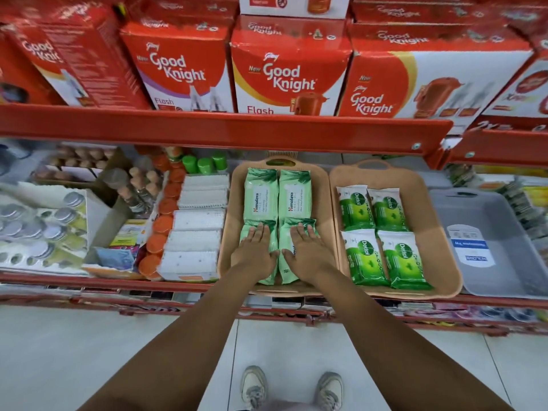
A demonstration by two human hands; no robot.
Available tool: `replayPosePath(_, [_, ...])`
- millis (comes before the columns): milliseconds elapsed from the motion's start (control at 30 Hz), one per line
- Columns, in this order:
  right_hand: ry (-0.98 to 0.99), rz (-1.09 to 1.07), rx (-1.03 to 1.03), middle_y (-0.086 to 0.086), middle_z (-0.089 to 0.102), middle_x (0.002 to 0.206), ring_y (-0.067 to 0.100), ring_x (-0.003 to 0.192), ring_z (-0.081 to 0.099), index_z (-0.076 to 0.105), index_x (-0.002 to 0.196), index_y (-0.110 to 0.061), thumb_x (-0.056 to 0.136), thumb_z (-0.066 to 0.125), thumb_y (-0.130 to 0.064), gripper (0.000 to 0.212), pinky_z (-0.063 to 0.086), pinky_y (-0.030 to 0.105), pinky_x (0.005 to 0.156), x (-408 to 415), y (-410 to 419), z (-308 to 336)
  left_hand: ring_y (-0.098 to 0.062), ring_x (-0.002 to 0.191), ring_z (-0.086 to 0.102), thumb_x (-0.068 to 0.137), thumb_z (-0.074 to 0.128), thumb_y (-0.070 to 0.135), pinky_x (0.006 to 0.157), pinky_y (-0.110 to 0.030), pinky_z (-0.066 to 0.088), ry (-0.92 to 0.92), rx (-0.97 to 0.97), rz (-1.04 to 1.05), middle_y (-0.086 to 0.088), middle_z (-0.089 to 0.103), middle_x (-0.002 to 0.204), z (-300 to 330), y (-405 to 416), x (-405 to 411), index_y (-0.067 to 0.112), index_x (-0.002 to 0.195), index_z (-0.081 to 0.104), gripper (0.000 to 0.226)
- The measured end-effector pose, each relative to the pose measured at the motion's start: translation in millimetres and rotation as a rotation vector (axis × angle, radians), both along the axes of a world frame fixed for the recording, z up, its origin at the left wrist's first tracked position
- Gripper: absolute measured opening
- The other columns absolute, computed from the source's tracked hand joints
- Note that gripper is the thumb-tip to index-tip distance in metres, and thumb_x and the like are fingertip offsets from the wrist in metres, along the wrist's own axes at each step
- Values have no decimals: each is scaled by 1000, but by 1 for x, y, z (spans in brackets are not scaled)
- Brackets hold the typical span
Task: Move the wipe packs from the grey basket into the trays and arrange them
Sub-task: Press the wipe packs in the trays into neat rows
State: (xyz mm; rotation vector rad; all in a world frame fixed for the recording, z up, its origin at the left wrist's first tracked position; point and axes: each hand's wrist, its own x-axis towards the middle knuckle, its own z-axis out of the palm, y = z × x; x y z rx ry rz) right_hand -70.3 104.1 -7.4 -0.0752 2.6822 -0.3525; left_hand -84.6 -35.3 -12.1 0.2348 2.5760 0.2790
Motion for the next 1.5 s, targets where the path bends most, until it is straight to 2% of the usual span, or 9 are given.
replayPosePath(200, [-88, 61, 10, 8, 2, 162, 26, 150, 3, 8, 152, -12, 98, 38, -41, 68, 13, 38, 120, -5, 4, 11, -17, 146, -8, 100, 22, 43, 119, -33, 11, -20, -56, -12, -2, -14, 159, 1, 1, 6, 11, 149, -9, 66])
replayPosePath(400, [-97, 94, 32, 8, 0, 162, 25, 150, 1, 4, 153, -13, 99, 34, -43, 68, 12, 39, 122, -6, 5, 6, -17, 146, -10, 101, 14, 42, 119, -32, 6, 4, -86, -24, -3, -15, 159, -3, 3, 8, 10, 149, -10, 63])
replayPosePath(667, [-98, 122, 43, 8, -2, 162, 25, 150, -1, 1, 153, -12, 100, 29, -43, 67, 9, 38, 122, -3, 7, 4, -16, 146, -6, 102, 13, 37, 119, -31, 9, 27, -28, 15, -2, -9, 159, 1, 2, 11, 11, 150, -4, 57])
replayPosePath(767, [63, 68, -35, 8, 17, 160, 21, 149, 14, 18, 151, -10, 100, 33, -34, 58, 24, 37, 118, -16, 5, 15, -17, 147, 6, 101, 21, 27, 119, -31, 13, 209, 13, 52, -5, 6, 160, 9, 5, 5, 11, 150, 7, 54])
replayPosePath(833, [164, 28, -71, 7, 22, 159, 19, 148, 19, 23, 150, -11, 100, 32, -30, 55, 32, 36, 113, -32, 3, 23, -17, 147, 8, 98, 26, 21, 119, -31, 14, 329, 38, 43, -6, 9, 159, 18, 10, -9, 11, 150, 9, 56])
replayPosePath(900, [127, 11, -67, 6, 17, 161, 20, 148, 16, 19, 151, -12, 100, 28, -31, 55, 33, 38, 111, -48, 1, 26, -18, 147, 8, 97, 28, 21, 119, -32, 15, 325, 37, 33, -6, 8, 160, 23, 13, -28, 10, 150, 8, 57])
replayPosePath(1067, [-57, 28, 5, 2, -7, 162, 17, 150, 0, 0, 153, -13, 102, 23, -31, 58, 24, 39, 117, -60, -1, 12, -18, 147, -1, 101, 19, 27, 118, -32, 10, 137, -51, 5, -4, -6, 160, 13, 12, -51, 9, 150, -1, 56])
replayPosePath(1267, [-98, 18, -31, 2, -27, 157, 17, 147, -19, -18, 149, -12, 102, 25, -25, 65, 7, 40, 123, -58, -5, -6, -15, 144, -17, 101, 10, 34, 118, -29, -7, 229, 11, -1, -4, -22, 157, -21, 8, -38, 10, 147, -16, 58])
replayPosePath(1500, [-122, 32, -31, 4, -34, 154, 18, 145, -25, -24, 146, -10, 100, 26, -26, 70, 1, 37, 123, -62, -4, -16, -15, 143, -21, 100, 8, 36, 119, -32, -9, 233, 11, 11, -5, -26, 155, -29, 8, -39, 9, 145, -20, 60])
